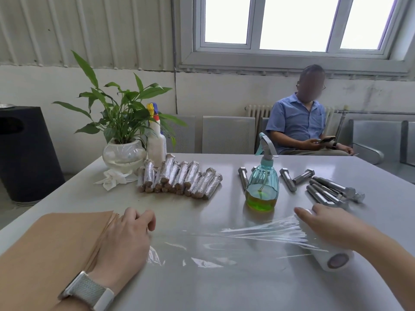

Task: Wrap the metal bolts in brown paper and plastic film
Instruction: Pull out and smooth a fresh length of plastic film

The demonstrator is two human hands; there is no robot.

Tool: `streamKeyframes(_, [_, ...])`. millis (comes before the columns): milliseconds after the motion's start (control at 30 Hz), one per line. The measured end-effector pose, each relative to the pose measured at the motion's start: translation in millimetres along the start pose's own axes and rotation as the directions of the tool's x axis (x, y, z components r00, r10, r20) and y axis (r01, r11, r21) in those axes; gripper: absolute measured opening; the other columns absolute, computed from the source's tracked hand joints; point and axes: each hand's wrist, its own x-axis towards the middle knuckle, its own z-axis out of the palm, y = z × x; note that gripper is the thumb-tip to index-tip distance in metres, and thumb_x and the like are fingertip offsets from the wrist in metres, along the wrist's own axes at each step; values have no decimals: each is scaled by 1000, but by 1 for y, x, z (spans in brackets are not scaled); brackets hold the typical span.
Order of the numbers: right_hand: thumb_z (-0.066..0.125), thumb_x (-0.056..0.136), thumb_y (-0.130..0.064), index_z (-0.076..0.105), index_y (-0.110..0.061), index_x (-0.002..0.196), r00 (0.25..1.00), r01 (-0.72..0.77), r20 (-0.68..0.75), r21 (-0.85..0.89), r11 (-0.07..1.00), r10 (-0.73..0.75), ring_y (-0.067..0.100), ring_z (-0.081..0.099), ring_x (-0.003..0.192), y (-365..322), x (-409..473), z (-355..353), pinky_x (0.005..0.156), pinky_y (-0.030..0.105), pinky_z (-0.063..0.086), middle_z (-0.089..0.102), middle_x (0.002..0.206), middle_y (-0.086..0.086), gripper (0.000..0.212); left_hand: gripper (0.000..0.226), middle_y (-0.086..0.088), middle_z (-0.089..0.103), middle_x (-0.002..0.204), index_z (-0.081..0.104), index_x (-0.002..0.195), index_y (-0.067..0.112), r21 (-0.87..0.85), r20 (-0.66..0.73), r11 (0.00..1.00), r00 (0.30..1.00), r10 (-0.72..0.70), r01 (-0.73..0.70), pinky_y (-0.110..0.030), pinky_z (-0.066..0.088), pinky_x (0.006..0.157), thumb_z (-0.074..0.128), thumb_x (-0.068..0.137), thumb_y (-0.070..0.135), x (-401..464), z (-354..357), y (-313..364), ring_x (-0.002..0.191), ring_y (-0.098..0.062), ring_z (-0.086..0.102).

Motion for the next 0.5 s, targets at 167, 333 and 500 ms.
streamKeyframes(167, [24,97,-64,48,-24,103,1000,-21,-8,7,1000,21,29,54,111,3,3,0,86,36,43,59,123,13,48,15,9,40,80,54,86,35,-35,28,996,996,84,-83,-30,31,64,56,90,20,0,1,-5,68,-15,39])
streamKeyframes(333, [24,95,-68,45,-20,97,999,-39,-26,25,999,40,29,54,111,5,6,0,88,37,43,59,124,14,52,19,10,39,82,47,85,38,-45,55,994,994,97,-95,-30,30,67,52,92,21,1,3,-6,74,-13,43])
streamKeyframes(500, [23,96,-65,51,-15,113,1000,-18,-24,-20,1000,18,30,54,114,4,5,-1,82,35,40,59,127,14,60,25,10,40,83,44,82,37,-69,96,995,993,74,-67,-30,30,66,51,90,15,2,2,-6,74,-14,45])
